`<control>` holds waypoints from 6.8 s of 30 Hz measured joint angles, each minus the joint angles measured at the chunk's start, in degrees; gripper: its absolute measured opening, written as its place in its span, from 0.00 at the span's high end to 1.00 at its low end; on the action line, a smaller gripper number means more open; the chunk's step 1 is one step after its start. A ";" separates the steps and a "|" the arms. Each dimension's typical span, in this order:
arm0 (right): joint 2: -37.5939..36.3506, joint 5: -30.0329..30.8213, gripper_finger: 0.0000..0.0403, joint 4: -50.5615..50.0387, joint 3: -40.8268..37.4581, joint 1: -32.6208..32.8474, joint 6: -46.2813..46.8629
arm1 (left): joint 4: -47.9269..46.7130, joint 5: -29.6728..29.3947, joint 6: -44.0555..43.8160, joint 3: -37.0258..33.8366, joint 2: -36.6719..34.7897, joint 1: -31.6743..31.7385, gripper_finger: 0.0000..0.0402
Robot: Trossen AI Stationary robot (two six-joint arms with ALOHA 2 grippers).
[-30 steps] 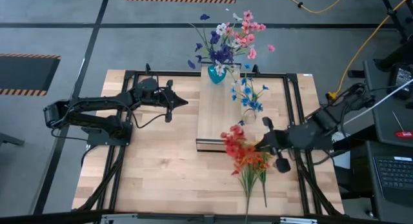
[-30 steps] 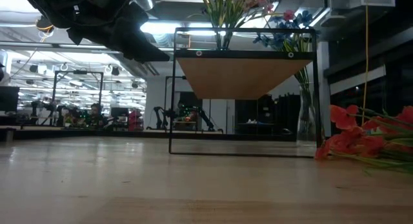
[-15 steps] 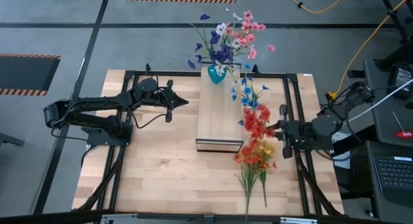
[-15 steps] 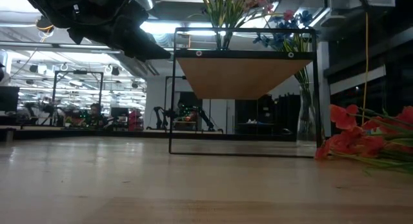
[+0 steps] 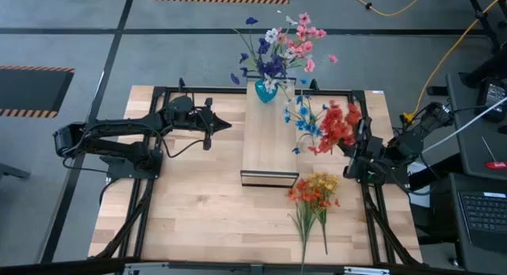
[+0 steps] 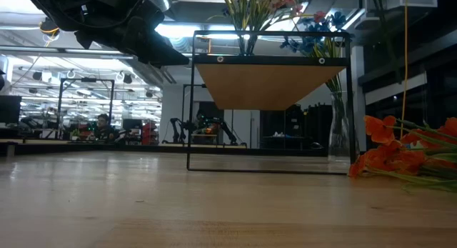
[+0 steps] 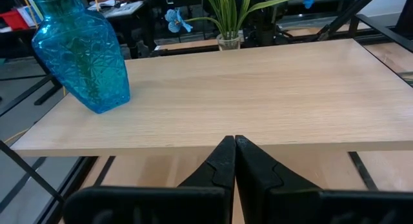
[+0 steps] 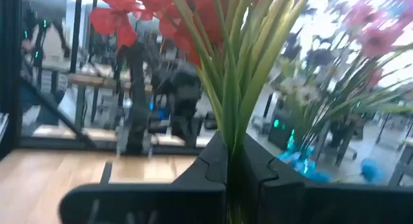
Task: Pick and place flowers into a vace then onto a shelf
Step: Put the red flowers into the transparent vase, then put the orange flowers into the transparent vase
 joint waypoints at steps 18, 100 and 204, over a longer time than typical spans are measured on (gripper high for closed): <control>-0.96 -7.41 0.98 35.34 -11.31 -10.67 -17.96 | 0.87 -0.44 -0.03 0.00 0.00 -0.02 0.99; 14.00 -14.73 0.49 35.58 -24.82 -32.35 13.66 | 0.81 -0.59 -0.07 -0.01 0.00 -0.02 0.99; 55.00 -27.11 1.00 -78.45 44.63 12.34 109.17 | 0.68 6.69 4.47 -0.04 -2.71 -3.28 0.99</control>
